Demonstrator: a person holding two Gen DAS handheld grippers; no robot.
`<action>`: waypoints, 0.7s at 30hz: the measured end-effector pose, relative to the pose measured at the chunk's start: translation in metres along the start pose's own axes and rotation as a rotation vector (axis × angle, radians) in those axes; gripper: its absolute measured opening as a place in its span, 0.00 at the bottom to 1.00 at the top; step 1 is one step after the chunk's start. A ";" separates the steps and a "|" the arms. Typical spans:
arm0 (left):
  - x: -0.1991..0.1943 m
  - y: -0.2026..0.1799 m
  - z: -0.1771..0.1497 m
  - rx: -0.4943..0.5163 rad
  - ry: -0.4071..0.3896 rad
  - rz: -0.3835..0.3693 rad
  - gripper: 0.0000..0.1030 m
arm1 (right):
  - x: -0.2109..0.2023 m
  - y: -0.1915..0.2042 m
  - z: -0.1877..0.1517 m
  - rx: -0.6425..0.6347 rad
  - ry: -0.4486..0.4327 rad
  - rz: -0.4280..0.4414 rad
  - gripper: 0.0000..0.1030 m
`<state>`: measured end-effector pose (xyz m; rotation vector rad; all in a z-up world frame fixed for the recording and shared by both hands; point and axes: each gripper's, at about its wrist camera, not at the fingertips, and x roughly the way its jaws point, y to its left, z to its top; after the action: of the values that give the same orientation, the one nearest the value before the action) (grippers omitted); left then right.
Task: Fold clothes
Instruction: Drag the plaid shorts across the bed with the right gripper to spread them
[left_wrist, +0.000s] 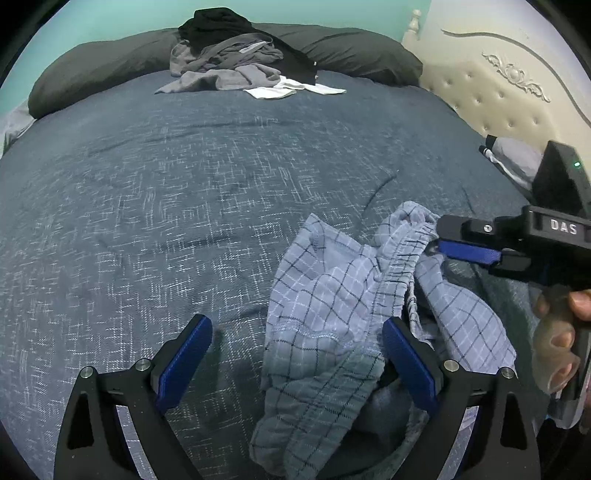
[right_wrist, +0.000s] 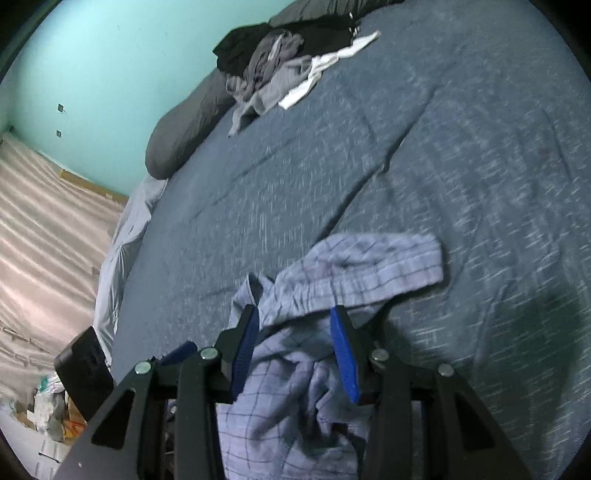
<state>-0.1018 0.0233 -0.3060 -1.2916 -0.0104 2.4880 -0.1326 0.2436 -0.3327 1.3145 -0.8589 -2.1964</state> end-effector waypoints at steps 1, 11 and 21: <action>-0.001 0.000 0.000 0.002 -0.002 -0.004 0.93 | 0.003 0.000 -0.001 0.006 0.009 0.007 0.39; -0.003 -0.002 -0.002 0.022 -0.010 -0.019 0.93 | 0.011 0.018 0.009 -0.076 -0.058 0.057 0.04; -0.013 -0.001 0.005 -0.009 -0.067 -0.061 0.93 | 0.007 0.062 0.021 -0.173 -0.132 0.212 0.02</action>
<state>-0.0986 0.0215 -0.2926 -1.1932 -0.0754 2.4806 -0.1511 0.2010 -0.2860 0.9612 -0.7957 -2.1529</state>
